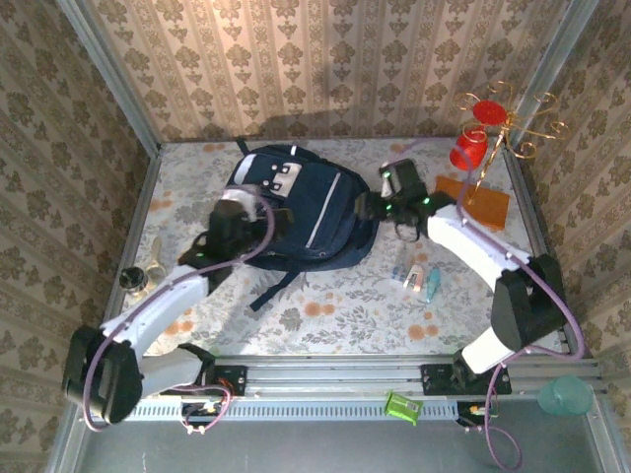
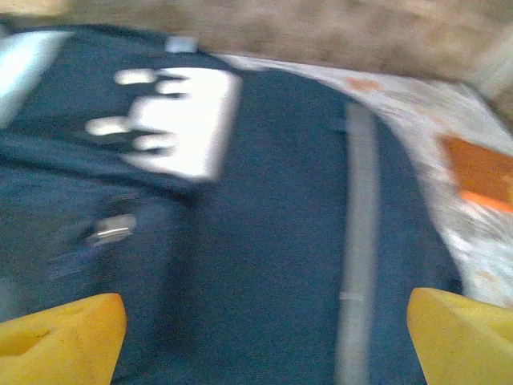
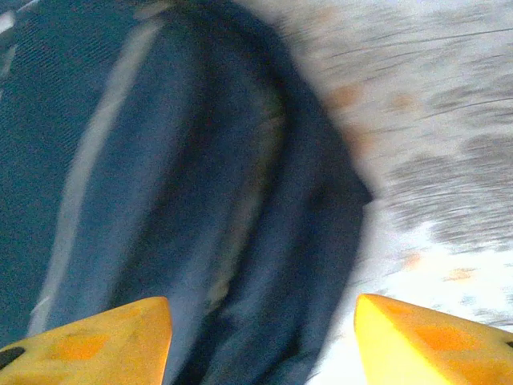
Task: Pack the student bag
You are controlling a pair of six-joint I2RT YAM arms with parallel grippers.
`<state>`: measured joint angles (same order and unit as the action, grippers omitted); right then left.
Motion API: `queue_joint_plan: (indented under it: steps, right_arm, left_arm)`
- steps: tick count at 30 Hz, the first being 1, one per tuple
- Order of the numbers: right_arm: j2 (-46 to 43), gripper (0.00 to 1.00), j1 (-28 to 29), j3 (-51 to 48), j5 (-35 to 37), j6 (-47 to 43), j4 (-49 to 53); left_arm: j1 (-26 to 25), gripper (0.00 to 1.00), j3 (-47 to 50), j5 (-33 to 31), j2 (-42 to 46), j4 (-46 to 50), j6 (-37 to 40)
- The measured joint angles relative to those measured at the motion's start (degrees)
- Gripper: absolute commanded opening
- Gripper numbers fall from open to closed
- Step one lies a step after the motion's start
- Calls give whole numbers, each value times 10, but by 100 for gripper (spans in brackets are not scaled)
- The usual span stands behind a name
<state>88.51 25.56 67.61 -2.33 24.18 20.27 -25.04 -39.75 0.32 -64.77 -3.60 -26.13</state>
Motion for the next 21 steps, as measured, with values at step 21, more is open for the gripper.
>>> queue_joint_plan:
  steps: [21]
  right_arm:
    - [85,67,219,-27,-37,28,-114]
  left_arm:
    - [172,89,26,160,-180,-35,-106]
